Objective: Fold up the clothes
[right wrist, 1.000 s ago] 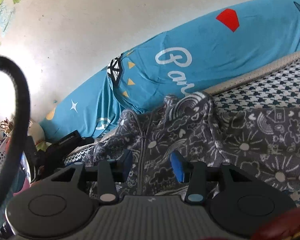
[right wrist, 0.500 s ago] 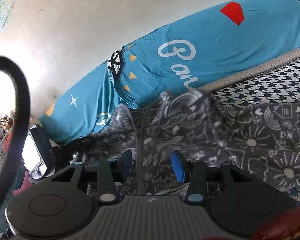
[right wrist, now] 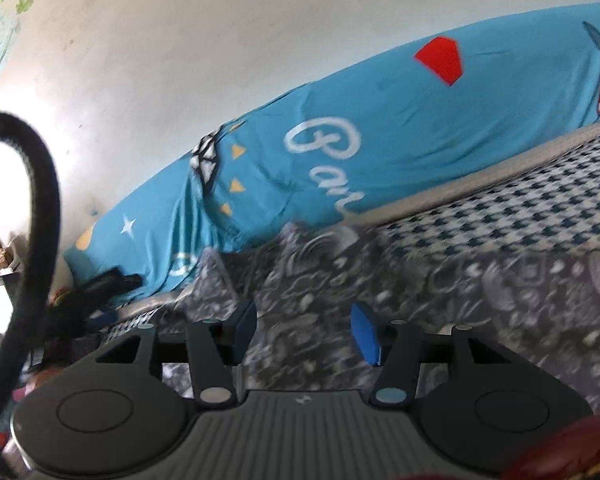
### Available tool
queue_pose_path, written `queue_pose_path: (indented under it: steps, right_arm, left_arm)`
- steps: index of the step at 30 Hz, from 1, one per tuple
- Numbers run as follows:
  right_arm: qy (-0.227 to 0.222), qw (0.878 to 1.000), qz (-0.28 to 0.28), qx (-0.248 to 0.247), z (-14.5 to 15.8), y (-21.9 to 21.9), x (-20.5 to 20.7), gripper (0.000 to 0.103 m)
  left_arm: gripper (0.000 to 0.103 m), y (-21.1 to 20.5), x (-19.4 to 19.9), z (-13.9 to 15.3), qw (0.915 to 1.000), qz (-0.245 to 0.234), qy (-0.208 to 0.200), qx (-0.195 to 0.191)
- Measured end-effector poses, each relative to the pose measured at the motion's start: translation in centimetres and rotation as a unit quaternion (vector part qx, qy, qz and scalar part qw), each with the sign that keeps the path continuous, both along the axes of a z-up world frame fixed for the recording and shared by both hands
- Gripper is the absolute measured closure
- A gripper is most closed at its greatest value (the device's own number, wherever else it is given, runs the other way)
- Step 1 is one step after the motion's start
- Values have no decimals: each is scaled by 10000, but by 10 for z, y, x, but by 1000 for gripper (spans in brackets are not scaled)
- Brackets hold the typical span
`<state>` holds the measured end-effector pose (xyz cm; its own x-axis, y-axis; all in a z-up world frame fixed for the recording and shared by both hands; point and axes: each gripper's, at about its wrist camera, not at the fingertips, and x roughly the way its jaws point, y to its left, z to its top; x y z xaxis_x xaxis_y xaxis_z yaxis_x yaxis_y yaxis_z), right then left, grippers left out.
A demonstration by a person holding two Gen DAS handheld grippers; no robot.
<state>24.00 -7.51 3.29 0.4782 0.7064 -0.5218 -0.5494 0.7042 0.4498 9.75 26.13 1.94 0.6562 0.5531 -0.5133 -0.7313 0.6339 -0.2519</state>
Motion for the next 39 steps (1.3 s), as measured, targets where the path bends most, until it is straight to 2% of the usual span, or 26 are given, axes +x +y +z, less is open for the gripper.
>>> queue_pose_path:
  steps: [2,6,14,18,22,32,33,36,37,39]
  right_arm:
    - [-64,9999,-82,-91,0,-8,8,49]
    - [-238,9989,-212,-337,-8,-22,28,45]
    - [-617,9934,-514,-825,-33,-38,60,44]
    - [-527,9935,-520,-867,-44,-37,70,42]
    - [-427,9928,-558,-975,-54,-34,76,38]
    - [-565,9903,-471,-1176,-66,-19,78,33]
    - [-653,9885,-426,-1294,-67,-15,76,36]
    - [-1021,9786,-279,-1764,-68,0,67,57]
    - [-1080,9779,-186,-1779,-68,2,64,70]
    - [-1046,9799,-49,-1696,-67,5,62,86]
  left_arm:
    - [18,-14,-4,12,9998,-204,21,86]
    - [7,-51,-24,31,9985,-399,119,363]
    - [7,-81,-74,28,9983,-463,273,-233]
    - [5,-93,-96,21,9965,-485,254,-631]
    - [5,-92,-99,17,9934,-555,160,-994]
    - [3,-93,-93,14,9934,-585,334,-925]
    - [1,-93,-92,13,9935,-579,363,-909]
    - [0,-93,-90,11,9929,-557,438,-951]
    - [0,-93,-89,11,9928,-560,472,-953]
    - [0,-93,-86,9,9924,-559,537,-955]
